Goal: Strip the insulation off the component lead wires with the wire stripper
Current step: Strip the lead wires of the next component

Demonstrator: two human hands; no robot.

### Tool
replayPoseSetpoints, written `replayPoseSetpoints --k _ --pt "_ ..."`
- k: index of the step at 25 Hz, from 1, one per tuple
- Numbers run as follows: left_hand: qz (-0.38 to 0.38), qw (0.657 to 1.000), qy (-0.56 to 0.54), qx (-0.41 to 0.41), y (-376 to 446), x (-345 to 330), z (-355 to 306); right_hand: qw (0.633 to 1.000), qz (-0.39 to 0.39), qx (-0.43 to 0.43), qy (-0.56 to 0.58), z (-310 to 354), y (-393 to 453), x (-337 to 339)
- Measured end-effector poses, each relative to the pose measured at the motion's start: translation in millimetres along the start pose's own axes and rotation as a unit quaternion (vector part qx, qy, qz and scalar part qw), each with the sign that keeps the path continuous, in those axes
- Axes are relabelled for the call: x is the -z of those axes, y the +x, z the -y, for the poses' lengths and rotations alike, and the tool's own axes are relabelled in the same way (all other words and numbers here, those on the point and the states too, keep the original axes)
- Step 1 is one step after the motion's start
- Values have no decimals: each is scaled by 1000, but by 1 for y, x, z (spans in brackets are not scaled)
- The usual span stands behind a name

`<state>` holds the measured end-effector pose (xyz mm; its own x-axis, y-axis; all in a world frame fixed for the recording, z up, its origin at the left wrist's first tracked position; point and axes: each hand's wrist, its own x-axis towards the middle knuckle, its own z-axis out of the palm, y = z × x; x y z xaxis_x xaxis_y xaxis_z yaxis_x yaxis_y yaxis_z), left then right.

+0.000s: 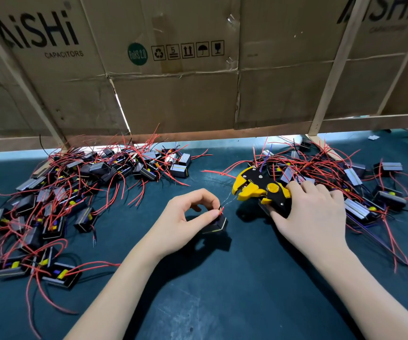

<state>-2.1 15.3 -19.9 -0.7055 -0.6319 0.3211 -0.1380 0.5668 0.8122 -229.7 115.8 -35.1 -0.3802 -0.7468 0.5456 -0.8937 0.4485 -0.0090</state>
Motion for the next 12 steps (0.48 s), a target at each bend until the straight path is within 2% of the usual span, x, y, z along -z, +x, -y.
replayPoseSetpoints --k 5,9,12 --pt "39 994 -103 -6 0 4 -4 1000 6 -26 7 -3 1 -3" --pt "72 992 -99 -3 -1 5 -5 1000 -1 -14 12 0 0 -1" --pt "84 995 -53 -10 -1 6 -6 999 2 38 25 4 0 2"
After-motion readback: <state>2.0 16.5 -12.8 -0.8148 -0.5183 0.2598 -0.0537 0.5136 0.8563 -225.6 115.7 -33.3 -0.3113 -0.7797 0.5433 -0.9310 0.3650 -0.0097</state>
